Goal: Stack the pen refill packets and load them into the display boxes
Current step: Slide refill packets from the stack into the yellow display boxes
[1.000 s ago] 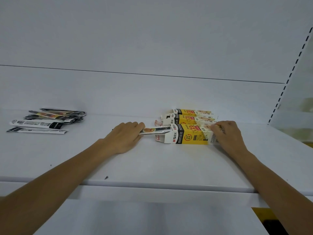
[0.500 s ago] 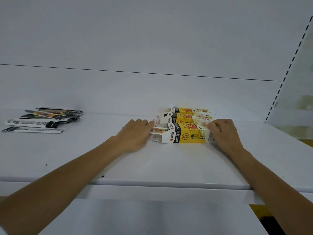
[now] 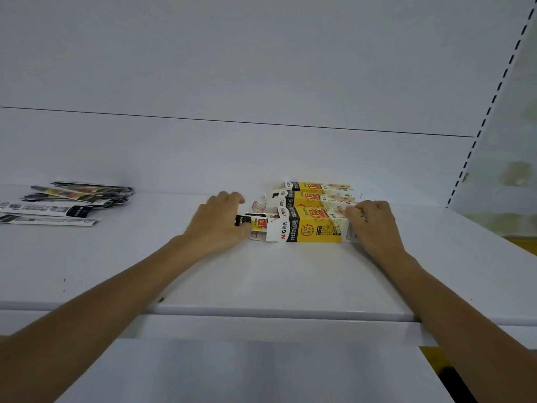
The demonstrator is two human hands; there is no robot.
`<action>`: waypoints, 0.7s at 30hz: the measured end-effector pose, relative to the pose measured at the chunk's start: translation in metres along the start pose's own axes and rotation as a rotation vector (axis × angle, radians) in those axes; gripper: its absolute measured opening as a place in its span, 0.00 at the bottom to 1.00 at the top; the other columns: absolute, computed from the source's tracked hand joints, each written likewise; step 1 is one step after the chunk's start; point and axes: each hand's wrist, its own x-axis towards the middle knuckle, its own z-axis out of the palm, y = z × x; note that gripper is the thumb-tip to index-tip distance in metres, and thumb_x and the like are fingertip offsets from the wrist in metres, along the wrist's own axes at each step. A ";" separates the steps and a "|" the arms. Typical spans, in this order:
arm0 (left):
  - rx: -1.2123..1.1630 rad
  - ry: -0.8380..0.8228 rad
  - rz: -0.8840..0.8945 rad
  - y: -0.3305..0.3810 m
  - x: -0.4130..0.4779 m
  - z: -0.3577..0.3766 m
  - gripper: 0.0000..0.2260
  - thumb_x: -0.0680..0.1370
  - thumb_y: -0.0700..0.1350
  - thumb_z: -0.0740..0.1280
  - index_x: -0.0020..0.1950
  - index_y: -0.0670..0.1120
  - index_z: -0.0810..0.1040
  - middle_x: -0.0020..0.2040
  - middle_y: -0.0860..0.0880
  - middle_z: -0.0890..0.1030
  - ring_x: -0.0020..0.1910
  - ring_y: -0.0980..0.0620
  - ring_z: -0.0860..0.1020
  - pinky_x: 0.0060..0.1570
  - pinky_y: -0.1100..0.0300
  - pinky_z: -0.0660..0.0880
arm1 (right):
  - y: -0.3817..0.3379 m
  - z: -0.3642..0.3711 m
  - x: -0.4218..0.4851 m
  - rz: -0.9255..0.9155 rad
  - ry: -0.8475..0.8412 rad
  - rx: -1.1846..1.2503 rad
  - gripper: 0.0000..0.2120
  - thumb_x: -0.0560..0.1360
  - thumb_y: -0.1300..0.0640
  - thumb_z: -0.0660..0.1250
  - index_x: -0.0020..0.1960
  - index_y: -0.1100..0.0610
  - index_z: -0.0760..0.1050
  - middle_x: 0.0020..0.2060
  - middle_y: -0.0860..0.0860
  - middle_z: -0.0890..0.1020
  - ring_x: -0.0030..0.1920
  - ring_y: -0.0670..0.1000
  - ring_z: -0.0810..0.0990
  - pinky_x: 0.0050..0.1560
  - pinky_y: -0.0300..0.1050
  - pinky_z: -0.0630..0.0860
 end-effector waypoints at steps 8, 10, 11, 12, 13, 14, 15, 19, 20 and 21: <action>-0.246 0.013 -0.024 -0.002 -0.015 0.007 0.12 0.79 0.41 0.59 0.57 0.49 0.79 0.51 0.48 0.82 0.53 0.46 0.77 0.52 0.53 0.72 | -0.001 0.001 0.000 0.027 -0.019 0.000 0.20 0.76 0.45 0.58 0.58 0.58 0.73 0.59 0.56 0.71 0.52 0.49 0.65 0.48 0.45 0.65; -0.214 0.061 -0.031 0.006 -0.011 0.010 0.13 0.79 0.41 0.59 0.58 0.51 0.79 0.52 0.50 0.82 0.54 0.47 0.76 0.52 0.55 0.71 | 0.000 0.001 -0.001 0.017 -0.042 -0.008 0.21 0.75 0.43 0.56 0.57 0.56 0.73 0.59 0.56 0.72 0.53 0.48 0.64 0.47 0.44 0.63; -0.217 0.092 -0.051 0.010 -0.009 0.011 0.13 0.78 0.41 0.60 0.58 0.51 0.79 0.51 0.51 0.83 0.54 0.47 0.76 0.49 0.57 0.70 | -0.001 0.001 -0.001 0.012 -0.044 -0.005 0.20 0.75 0.43 0.56 0.57 0.56 0.73 0.59 0.56 0.72 0.53 0.48 0.64 0.47 0.44 0.63; -0.247 0.112 -0.082 0.012 -0.006 0.012 0.13 0.77 0.40 0.61 0.59 0.51 0.78 0.49 0.52 0.83 0.52 0.48 0.77 0.46 0.58 0.70 | -0.002 0.000 -0.002 0.016 -0.042 0.011 0.19 0.76 0.44 0.57 0.57 0.57 0.73 0.59 0.56 0.72 0.54 0.48 0.64 0.47 0.43 0.63; -0.297 0.119 -0.121 0.015 -0.004 0.012 0.14 0.76 0.40 0.62 0.59 0.51 0.76 0.46 0.53 0.83 0.51 0.50 0.77 0.43 0.59 0.69 | -0.004 0.000 -0.004 0.020 -0.034 0.028 0.18 0.76 0.46 0.58 0.57 0.57 0.73 0.59 0.56 0.72 0.55 0.49 0.64 0.48 0.43 0.63; -0.350 0.116 -0.166 0.016 -0.001 0.012 0.13 0.76 0.40 0.63 0.58 0.50 0.76 0.44 0.54 0.82 0.49 0.51 0.77 0.42 0.60 0.67 | -0.005 -0.002 -0.005 0.017 -0.029 0.033 0.17 0.77 0.47 0.58 0.58 0.58 0.73 0.60 0.56 0.71 0.56 0.50 0.65 0.49 0.44 0.64; -0.376 0.109 -0.202 0.017 0.001 0.012 0.11 0.75 0.42 0.66 0.56 0.49 0.76 0.43 0.55 0.81 0.48 0.52 0.77 0.41 0.60 0.67 | -0.007 -0.004 -0.007 0.006 -0.029 0.022 0.17 0.77 0.48 0.58 0.59 0.59 0.73 0.60 0.57 0.71 0.58 0.51 0.66 0.49 0.44 0.65; -0.224 0.134 -0.244 0.022 0.005 0.013 0.09 0.71 0.53 0.72 0.43 0.49 0.77 0.47 0.52 0.78 0.49 0.51 0.74 0.50 0.56 0.65 | -0.011 -0.005 -0.009 -0.027 -0.037 -0.020 0.19 0.78 0.48 0.56 0.59 0.61 0.73 0.60 0.57 0.71 0.62 0.56 0.66 0.50 0.46 0.67; -0.211 0.140 -0.250 0.023 0.005 0.015 0.09 0.70 0.53 0.72 0.40 0.49 0.77 0.47 0.51 0.76 0.49 0.50 0.74 0.50 0.56 0.65 | -0.010 -0.004 -0.008 -0.003 -0.028 0.006 0.18 0.78 0.49 0.57 0.59 0.60 0.73 0.60 0.57 0.71 0.61 0.54 0.67 0.49 0.44 0.66; -0.223 0.130 -0.251 0.024 0.005 0.018 0.07 0.70 0.51 0.72 0.38 0.50 0.77 0.47 0.50 0.75 0.49 0.49 0.74 0.48 0.56 0.66 | -0.010 -0.004 -0.007 0.015 -0.023 0.025 0.17 0.77 0.49 0.58 0.59 0.60 0.73 0.60 0.57 0.70 0.60 0.53 0.67 0.49 0.44 0.65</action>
